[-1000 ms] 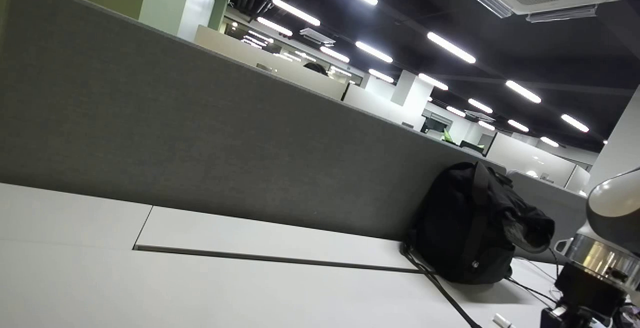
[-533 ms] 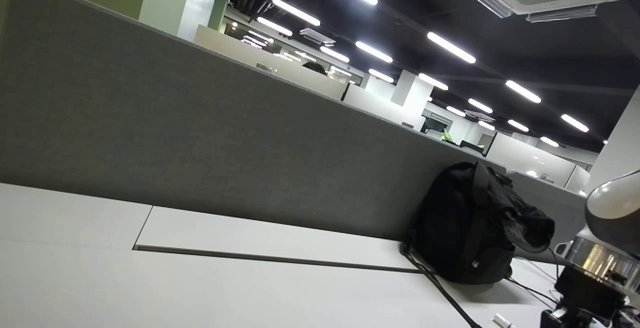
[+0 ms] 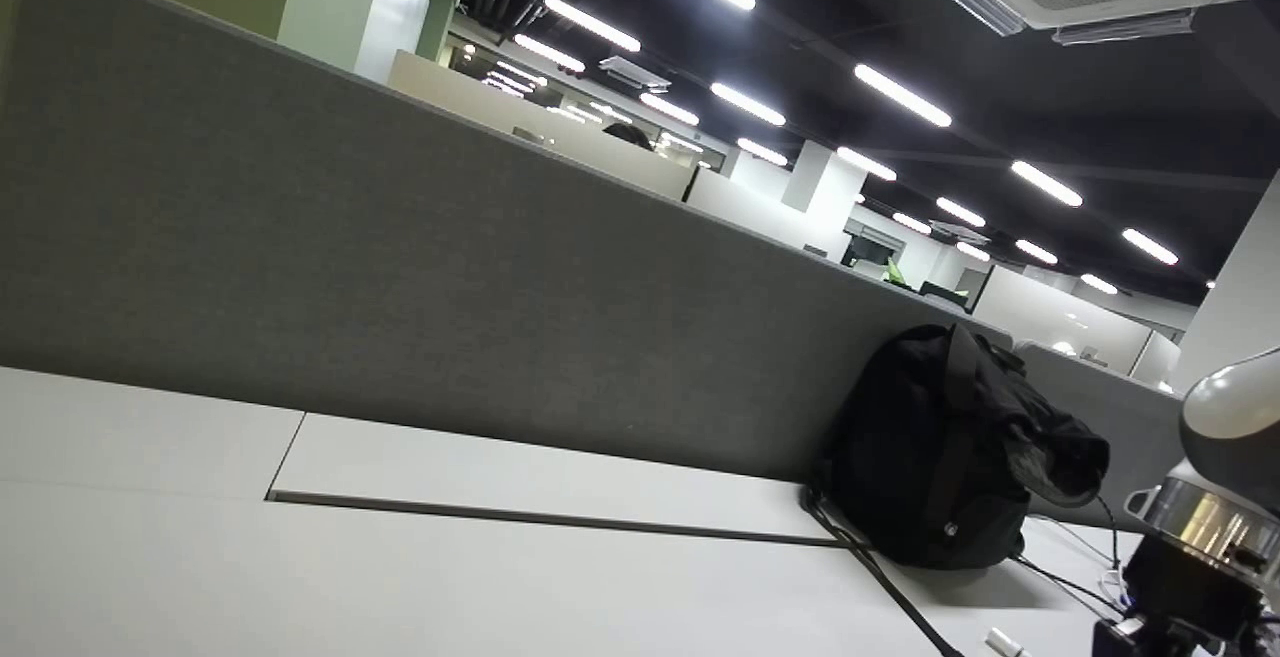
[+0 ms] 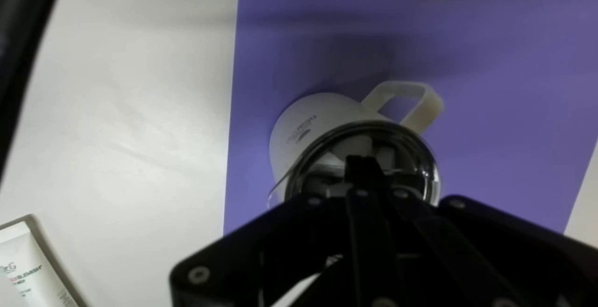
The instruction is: Remove the silver lid from the white mug
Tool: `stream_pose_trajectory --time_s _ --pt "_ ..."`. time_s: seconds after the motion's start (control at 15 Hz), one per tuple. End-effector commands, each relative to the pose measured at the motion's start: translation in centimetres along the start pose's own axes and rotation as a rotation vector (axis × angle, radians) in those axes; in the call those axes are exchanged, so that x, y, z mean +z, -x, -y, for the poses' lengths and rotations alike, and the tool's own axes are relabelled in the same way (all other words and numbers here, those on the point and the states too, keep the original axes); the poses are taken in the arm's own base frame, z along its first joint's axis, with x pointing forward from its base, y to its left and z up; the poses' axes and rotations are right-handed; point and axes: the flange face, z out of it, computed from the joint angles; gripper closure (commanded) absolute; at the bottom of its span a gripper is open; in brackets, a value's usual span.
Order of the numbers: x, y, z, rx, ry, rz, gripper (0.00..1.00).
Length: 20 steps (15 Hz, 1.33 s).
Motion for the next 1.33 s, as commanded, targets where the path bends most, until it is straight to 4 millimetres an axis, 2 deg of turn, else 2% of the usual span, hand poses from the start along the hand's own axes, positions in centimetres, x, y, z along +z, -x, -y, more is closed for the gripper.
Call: stream_pose_trajectory --time_s 0.0,0.27,0.6,1.27 --pt "-1.7 -0.9 0.1 -0.002 -0.03 -0.039 1.0" --pt "-2.0 -1.5 0.8 -0.013 -0.064 -0.061 1.0" --pt "-1.1 -1.5 1.5 -0.021 -0.09 -0.035 1.0" --pt "0.5 -1.4 0.7 0.001 -0.123 -0.011 1.0"
